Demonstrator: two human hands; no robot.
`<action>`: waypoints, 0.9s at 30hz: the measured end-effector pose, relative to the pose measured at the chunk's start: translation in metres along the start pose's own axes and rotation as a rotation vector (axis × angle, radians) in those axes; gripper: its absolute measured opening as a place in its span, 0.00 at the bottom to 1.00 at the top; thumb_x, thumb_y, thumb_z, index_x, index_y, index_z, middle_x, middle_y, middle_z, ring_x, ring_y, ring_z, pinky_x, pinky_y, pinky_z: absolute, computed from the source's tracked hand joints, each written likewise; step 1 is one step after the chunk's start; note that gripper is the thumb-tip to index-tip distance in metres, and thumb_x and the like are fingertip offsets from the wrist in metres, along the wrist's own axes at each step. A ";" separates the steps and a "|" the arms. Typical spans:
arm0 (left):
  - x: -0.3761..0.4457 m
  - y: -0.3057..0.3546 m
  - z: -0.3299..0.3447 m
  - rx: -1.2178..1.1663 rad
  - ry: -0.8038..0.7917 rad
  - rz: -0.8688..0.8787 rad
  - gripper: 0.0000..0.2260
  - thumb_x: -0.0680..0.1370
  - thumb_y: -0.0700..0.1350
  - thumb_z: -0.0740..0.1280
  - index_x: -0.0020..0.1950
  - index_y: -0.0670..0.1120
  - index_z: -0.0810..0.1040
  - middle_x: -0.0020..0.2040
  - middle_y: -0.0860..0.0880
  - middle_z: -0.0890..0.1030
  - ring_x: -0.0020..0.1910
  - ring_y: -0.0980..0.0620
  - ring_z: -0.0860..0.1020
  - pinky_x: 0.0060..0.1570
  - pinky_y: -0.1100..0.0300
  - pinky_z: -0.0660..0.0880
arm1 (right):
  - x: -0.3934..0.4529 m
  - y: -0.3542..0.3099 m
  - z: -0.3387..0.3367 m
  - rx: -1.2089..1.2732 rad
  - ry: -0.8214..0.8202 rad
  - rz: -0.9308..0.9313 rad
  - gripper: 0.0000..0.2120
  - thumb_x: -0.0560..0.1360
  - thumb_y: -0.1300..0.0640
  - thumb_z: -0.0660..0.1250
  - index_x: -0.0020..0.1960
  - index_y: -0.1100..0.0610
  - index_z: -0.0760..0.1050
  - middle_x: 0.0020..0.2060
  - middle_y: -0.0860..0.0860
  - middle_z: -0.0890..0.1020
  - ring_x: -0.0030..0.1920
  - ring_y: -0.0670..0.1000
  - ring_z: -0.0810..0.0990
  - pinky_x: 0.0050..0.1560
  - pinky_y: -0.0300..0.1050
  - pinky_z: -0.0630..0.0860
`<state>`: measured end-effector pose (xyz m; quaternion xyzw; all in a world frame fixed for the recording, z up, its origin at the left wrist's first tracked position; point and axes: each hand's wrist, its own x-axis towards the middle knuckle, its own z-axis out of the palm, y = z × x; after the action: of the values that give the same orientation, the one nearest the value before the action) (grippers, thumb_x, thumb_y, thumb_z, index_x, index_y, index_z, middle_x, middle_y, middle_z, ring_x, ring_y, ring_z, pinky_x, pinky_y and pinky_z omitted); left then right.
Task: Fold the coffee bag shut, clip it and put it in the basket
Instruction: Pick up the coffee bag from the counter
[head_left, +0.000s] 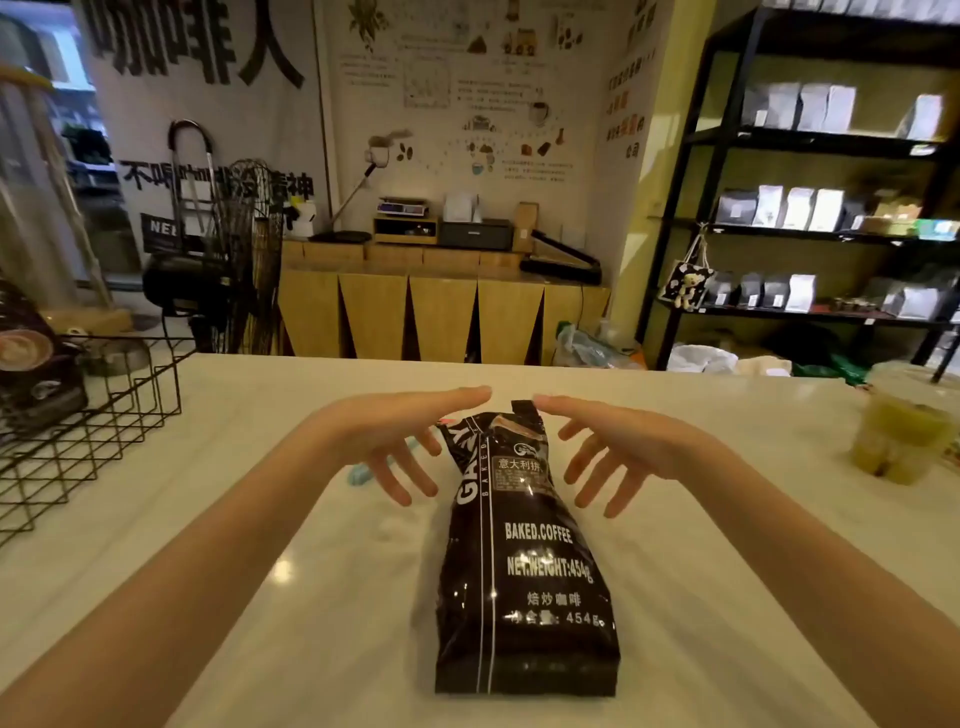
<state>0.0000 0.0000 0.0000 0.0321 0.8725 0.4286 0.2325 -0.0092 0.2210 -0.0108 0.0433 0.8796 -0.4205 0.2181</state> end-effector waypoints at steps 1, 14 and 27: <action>-0.002 -0.002 0.002 -0.006 -0.008 -0.010 0.38 0.67 0.69 0.57 0.72 0.53 0.55 0.69 0.40 0.66 0.48 0.41 0.81 0.43 0.48 0.80 | 0.000 0.001 0.003 -0.010 -0.022 0.023 0.45 0.62 0.27 0.59 0.69 0.56 0.60 0.53 0.60 0.79 0.45 0.58 0.84 0.41 0.55 0.82; 0.008 -0.025 0.044 -0.240 -0.103 0.026 0.34 0.59 0.67 0.65 0.60 0.51 0.68 0.59 0.46 0.77 0.58 0.46 0.75 0.63 0.46 0.70 | 0.003 0.010 0.029 0.026 -0.060 -0.073 0.38 0.55 0.27 0.59 0.58 0.50 0.68 0.50 0.56 0.78 0.49 0.58 0.80 0.46 0.53 0.82; 0.000 0.001 0.032 -0.459 0.263 0.492 0.36 0.65 0.52 0.73 0.67 0.62 0.58 0.50 0.59 0.73 0.53 0.56 0.74 0.49 0.59 0.75 | -0.011 -0.023 0.006 0.187 0.298 -0.555 0.26 0.63 0.40 0.69 0.58 0.45 0.66 0.49 0.49 0.79 0.47 0.50 0.81 0.40 0.47 0.81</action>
<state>0.0139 0.0242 -0.0160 0.1326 0.7420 0.6570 0.0092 -0.0031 0.2034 0.0073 -0.1170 0.8377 -0.5319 -0.0409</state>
